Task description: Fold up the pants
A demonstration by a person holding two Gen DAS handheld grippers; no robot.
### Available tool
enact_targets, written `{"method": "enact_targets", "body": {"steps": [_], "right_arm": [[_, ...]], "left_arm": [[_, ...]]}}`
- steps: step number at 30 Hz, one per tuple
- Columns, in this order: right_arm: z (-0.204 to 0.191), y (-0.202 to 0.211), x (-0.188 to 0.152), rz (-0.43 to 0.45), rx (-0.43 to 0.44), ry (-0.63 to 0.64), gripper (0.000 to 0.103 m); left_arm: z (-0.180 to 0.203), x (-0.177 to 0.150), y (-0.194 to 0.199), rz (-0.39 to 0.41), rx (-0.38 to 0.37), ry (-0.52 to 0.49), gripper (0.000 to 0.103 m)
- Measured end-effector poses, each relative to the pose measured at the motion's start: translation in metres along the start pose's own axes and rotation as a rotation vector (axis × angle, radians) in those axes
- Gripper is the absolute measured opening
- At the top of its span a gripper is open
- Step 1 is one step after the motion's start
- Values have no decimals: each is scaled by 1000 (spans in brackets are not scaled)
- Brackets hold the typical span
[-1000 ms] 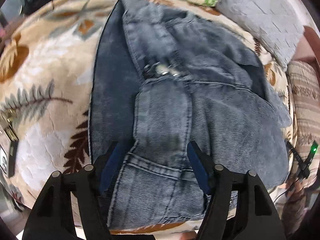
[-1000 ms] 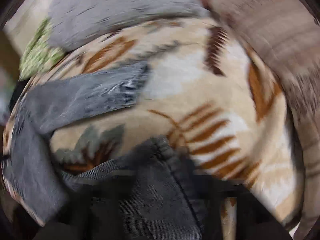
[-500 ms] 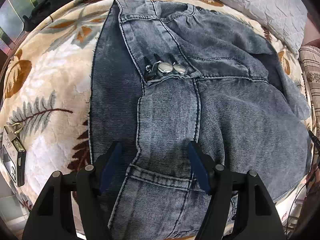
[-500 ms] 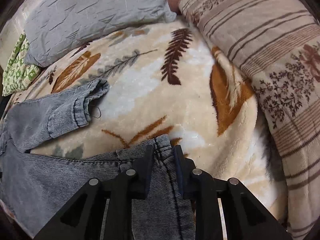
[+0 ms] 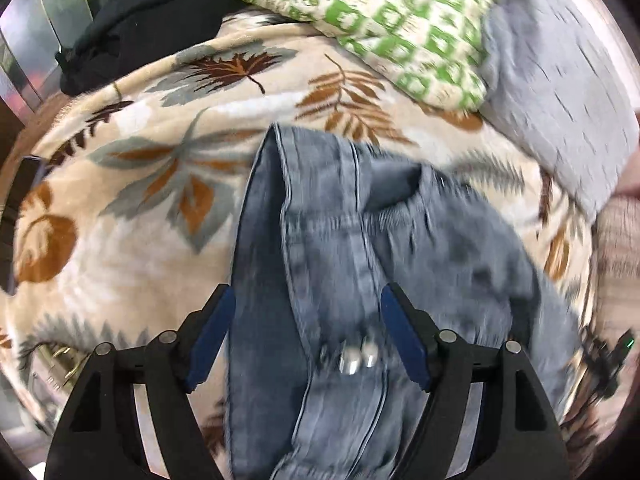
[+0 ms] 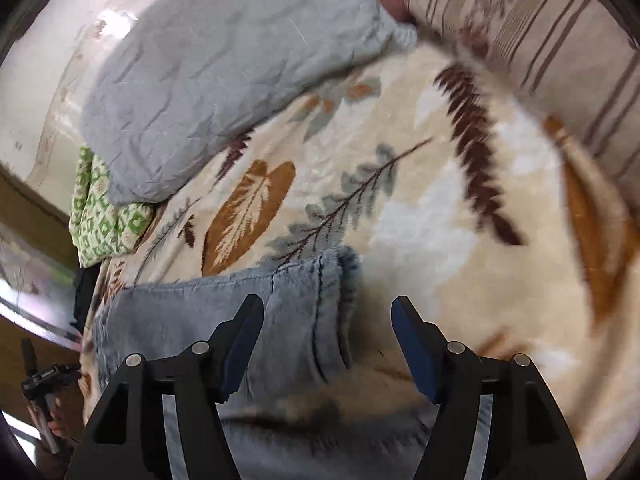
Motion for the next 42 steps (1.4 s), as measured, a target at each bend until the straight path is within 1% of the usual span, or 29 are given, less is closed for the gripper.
{"method": "enact_targets", "body": {"steps": [2, 3, 4, 5, 6, 7, 9, 10, 12, 13, 15, 17, 19, 21, 23, 25, 26, 27, 28, 29, 31, 34, 36, 37, 38, 39, 40, 41, 42], "right_arm": [[-6, -14, -1, -23, 32, 5, 64], [-11, -19, -2, -37, 37, 38, 44], [-18, -25, -2, -56, 4, 100, 18], [-24, -27, -1, -67, -19, 158, 19], [-30, -24, 4, -59, -31, 196, 18], [-39, -15, 19, -10, -45, 244, 18], [-50, 4, 56, 116, -41, 249, 18], [-52, 8, 72, 157, -49, 240, 18], [-53, -6, 102, 177, -103, 240, 18], [-53, -16, 109, 171, -130, 245, 18], [-48, -46, 117, 133, -175, 235, 19], [-42, -77, 119, 110, -219, 227, 19], [-31, -102, 115, 57, -273, 209, 22], [-22, -108, 111, 36, -286, 203, 26], [-13, -91, 114, 66, -246, 174, 28], [3, -65, 116, 102, -218, 118, 37], [10, -55, 114, 112, -201, 91, 40], [18, -45, 110, 117, -175, 62, 45], [24, -37, 104, 113, -144, 36, 47], [28, -34, 96, 102, -111, 11, 48], [33, -38, 77, 70, -46, -38, 52], [32, -49, 63, 43, -1, -88, 54], [25, -54, 58, 56, 23, -99, 54], [21, -54, 58, 75, 7, -82, 49], [17, -50, 58, 79, 14, -67, 39], [12, -49, 60, 71, 35, -63, 14], [8, -41, 65, 86, 37, -58, 14], [3, -24, 74, 133, 43, -36, 14], [1, -5, 83, 181, 42, -12, 11]], "left_arm": [[-1, 9, -21, -30, -14, 36, 77], [0, 9, -35, -64, -24, 49, 77], [1, 8, -44, -93, -32, 56, 77], [4, 7, -52, -114, -49, 56, 75], [8, 8, -55, -112, -54, 47, 69], [12, 11, -55, -83, -43, 27, 53], [18, 22, -52, -28, -17, -2, 51], [19, 28, -51, -3, -2, 1, 51], [18, 37, -54, 9, 20, 4, 52], [19, 39, -58, 4, 25, -3, 51], [18, 39, -67, -12, 63, -34, 51], [19, 41, -78, -23, 99, -61, 52], [18, 42, -84, -21, 125, -81, 52], [18, 43, -84, -15, 132, -84, 52], [18, 42, -77, -23, 115, -80, 52], [18, 36, -64, -22, 66, -74, 52], [18, 31, -56, -22, 39, -71, 53], [18, 27, -49, -19, 11, -69, 55], [20, 19, -40, -16, -24, -69, 60], [21, 12, -34, -10, -43, -67, 67], [25, -1, -27, -6, -80, -54, 71], [29, -15, -30, -41, -95, -11, 71], [30, -27, -34, -77, -88, 20, 71], [30, -31, -38, -95, -76, 31, 71], [30, -33, -40, -104, -61, 38, 71], [30, -35, -38, -106, -56, 41, 70], [31, -35, -33, -95, -59, 44, 70], [32, -34, -27, -73, -68, 39, 70], [34, -32, -22, -46, -62, 25, 70]]}}
Point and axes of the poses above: each gripper's, at about its wrist camera, not at the fingertips, and y roughly against the way its jaws point, z to its right, x to its top, the point moved 5 cm from there along -y, roughly the way its jaws point, and after that the axes turned 7 degrees about z, right-handed, at the moved point
